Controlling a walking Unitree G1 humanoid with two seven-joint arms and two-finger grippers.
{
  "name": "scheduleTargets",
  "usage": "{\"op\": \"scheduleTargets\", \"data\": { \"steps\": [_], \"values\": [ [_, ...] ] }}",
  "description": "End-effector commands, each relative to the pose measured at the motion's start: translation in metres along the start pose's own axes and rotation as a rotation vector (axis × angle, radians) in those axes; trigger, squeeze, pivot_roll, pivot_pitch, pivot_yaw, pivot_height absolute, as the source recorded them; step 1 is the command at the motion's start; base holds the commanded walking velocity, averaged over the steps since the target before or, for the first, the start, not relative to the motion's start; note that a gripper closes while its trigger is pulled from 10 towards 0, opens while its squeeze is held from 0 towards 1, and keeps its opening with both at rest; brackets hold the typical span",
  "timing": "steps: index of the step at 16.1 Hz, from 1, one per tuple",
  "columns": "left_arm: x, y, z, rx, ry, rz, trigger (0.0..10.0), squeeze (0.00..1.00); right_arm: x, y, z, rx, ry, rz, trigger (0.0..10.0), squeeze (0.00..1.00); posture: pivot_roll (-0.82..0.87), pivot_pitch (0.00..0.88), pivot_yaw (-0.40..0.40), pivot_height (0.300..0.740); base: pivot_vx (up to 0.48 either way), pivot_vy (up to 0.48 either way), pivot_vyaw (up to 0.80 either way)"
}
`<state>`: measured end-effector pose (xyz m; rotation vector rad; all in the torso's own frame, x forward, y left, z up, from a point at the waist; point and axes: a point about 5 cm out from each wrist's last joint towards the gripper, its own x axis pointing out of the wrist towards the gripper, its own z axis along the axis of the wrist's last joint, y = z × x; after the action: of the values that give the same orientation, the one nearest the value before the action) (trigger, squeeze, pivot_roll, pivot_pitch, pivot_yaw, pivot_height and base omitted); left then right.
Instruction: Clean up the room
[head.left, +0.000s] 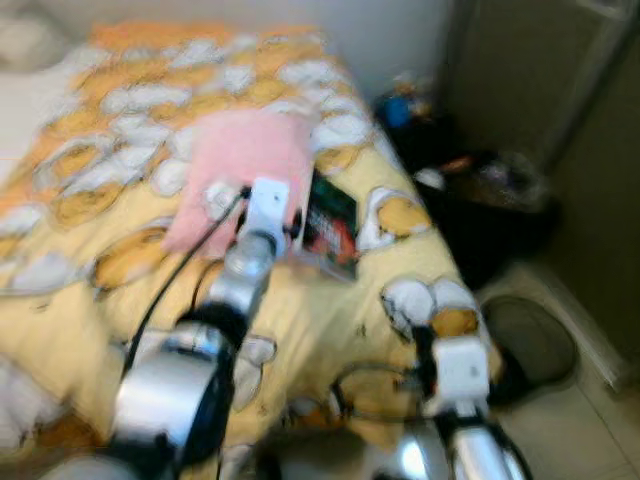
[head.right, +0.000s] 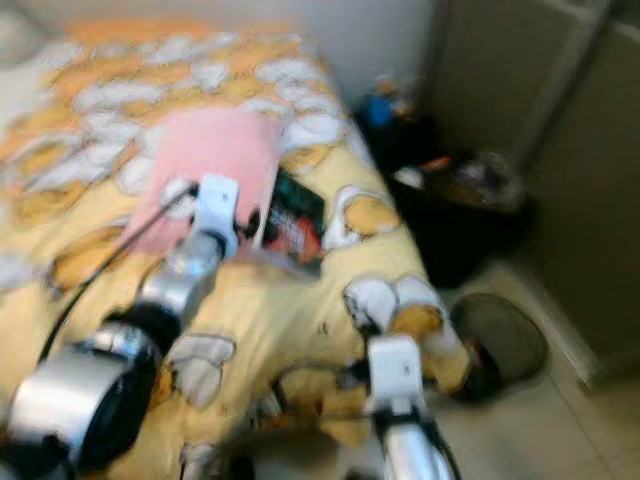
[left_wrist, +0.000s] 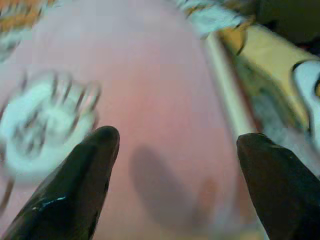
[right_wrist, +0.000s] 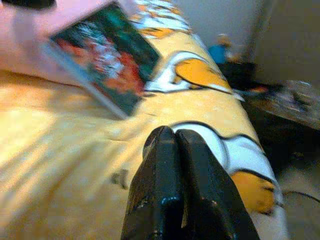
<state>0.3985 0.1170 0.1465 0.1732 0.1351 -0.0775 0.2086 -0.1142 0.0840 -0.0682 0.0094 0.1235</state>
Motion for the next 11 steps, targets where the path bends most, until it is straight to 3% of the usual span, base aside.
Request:
{"op": "scheduleTargets", "data": {
  "steps": [1, 5, 9, 11],
  "values": [
    [0.000, -0.004, -0.001, -0.032, -0.003, -0.010, 10.0, 0.00, -0.004, 0.011, 0.003, 0.064, 0.011, 0.005, 10.0, 0.00, -0.20, 0.246, 0.031, 0.740, 0.000, 0.000, 0.00],
    [-0.001, -0.014, 0.002, -0.110, -0.045, -0.040, 10.0, 0.00, -0.012, 0.012, 0.006, 0.071, 0.040, 0.016, 10.0, 0.00, -0.22, 0.273, 0.025, 0.740, 0.000, 0.000, 0.00],
    [-0.001, -0.017, 0.021, -0.100, -0.167, -0.023, 10.0, 0.00, -0.019, 0.017, 0.008, 0.087, 0.054, 0.037, 10.0, 0.00, -0.22, 0.290, 0.025, 0.740, 0.000, 0.000, 0.00],
    [-0.002, -0.026, 0.017, -0.100, -0.147, -0.052, 10.0, 0.00, -0.022, 0.019, 0.007, 0.091, 0.072, 0.043, 10.0, 0.00, -0.23, 0.297, 0.027, 0.740, 0.000, 0.000, 0.00]
  ]
}}
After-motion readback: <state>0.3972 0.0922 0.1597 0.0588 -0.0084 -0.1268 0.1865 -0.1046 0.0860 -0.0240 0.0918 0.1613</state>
